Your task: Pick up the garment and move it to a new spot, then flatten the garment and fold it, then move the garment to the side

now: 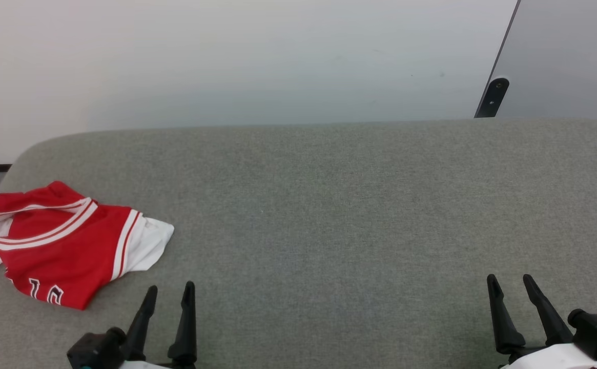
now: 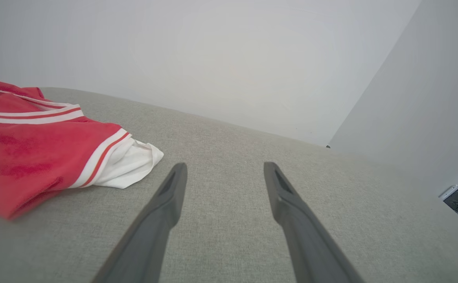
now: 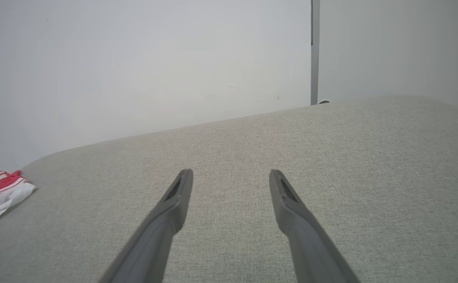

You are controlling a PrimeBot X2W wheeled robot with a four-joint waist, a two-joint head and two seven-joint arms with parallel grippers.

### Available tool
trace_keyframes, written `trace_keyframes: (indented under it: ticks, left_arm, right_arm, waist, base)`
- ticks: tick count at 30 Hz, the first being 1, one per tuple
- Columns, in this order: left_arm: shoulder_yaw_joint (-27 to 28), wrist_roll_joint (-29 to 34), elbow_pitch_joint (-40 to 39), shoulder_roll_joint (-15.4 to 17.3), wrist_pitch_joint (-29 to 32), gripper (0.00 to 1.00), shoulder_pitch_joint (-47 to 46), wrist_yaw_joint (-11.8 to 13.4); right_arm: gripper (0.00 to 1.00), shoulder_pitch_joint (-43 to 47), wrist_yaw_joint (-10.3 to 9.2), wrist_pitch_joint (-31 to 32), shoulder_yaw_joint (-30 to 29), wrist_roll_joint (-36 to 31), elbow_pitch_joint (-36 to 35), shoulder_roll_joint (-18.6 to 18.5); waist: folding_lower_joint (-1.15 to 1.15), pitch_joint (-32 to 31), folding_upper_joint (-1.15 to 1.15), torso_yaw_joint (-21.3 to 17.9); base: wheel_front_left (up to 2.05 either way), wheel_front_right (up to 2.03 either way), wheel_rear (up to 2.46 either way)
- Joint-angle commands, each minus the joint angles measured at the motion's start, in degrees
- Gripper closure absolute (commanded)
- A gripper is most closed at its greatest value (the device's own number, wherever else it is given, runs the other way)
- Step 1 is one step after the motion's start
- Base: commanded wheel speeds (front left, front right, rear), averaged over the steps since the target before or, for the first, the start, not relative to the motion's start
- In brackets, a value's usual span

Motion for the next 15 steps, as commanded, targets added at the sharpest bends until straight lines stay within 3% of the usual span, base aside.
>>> trace_keyframes:
  ticks: [1, 15]
  left_arm:
    - [0.0, 1.27, -0.6, 0.01, -0.41, 0.0, 0.14, -0.2]
    - [-0.23, 6.75, -0.06, -0.18, -2.07, 0.0, 1.15, -0.22]
  right_arm:
    - [0.0, 0.57, -0.06, -0.59, -0.21, -1.31, -0.62, 0.13]
    - [0.0, 2.37, -0.06, -2.26, -1.93, -9.6, -2.87, 3.15]
  waist:
    - [0.0, 0.01, 0.0, -0.01]
    - [0.0, -0.11, 0.0, -0.15]
  base:
    - [0.0, 0.0, 0.0]
    - [0.0, 0.0, 0.0]
